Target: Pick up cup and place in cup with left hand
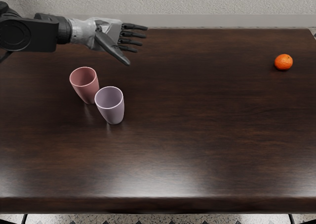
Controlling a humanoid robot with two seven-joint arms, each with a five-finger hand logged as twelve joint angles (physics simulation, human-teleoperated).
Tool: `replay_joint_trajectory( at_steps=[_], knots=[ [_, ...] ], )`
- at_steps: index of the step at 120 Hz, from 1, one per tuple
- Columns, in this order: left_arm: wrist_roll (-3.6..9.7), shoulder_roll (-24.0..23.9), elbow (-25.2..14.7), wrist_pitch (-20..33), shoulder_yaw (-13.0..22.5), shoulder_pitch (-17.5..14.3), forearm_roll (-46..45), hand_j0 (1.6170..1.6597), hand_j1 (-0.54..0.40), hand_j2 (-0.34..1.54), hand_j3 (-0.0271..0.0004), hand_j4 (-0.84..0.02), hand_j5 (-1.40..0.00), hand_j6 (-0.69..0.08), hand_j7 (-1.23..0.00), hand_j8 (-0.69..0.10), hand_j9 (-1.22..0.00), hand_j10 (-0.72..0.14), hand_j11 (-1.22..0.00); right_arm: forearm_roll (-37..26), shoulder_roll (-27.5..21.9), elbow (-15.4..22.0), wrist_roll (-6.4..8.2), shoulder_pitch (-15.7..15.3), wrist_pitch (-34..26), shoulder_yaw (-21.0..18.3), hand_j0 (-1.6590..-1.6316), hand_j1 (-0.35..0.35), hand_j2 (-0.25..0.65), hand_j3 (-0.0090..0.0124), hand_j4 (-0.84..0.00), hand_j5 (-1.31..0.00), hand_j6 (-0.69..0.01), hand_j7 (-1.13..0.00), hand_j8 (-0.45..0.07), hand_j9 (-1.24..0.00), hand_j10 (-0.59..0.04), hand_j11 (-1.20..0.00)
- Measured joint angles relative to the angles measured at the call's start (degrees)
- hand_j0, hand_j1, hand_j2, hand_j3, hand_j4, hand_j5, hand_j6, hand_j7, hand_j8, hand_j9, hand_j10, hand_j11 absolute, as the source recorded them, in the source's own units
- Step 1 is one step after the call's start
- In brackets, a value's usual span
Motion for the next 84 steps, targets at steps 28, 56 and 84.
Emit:
replay_joint_trajectory(
  at_steps=[28, 56, 84],
  knots=[
    [1.29, 0.6, -0.1, 0.0, -0.3, -1.9, 10.4, 1.6580, 0.287, 0.01, 0.0000, -0.052, -0.07, -0.052, -0.07, -0.052, -0.07, -0.052, -0.07, 0.2, 0.0, -0.2, 0.01, 0.0, -0.4, 0.1, -1.6580, -0.349, 0.000, 0.0000, 0.000, 0.00, -0.001, 0.00, 0.000, 0.00, 0.000, 0.00],
    [1.44, 3.6, -13.0, 3.0, 0.5, -7.3, 35.3, 1.6580, 0.276, 0.01, 0.0000, -0.063, -0.08, -0.063, -0.08, -0.063, -0.08, -0.062, -0.08, 0.3, 0.0, -0.3, 0.00, 0.0, -0.4, 0.1, -1.6580, -0.349, 0.000, 0.0000, 0.000, 0.00, 0.000, 0.00, 0.000, 0.00, 0.000, 0.00],
    [1.27, 6.2, -37.6, 20.2, 10.7, -10.9, 50.1, 1.6580, 0.271, 0.01, 0.0000, -0.067, -0.08, -0.067, -0.08, -0.067, -0.08, -0.066, -0.08, 0.3, 0.0, -0.3, 0.00, 0.0, -0.4, 0.1, -1.6581, -0.349, 0.000, 0.0000, 0.000, 0.00, -0.001, 0.00, 0.000, 0.00, 0.000, 0.00]
  ],
)
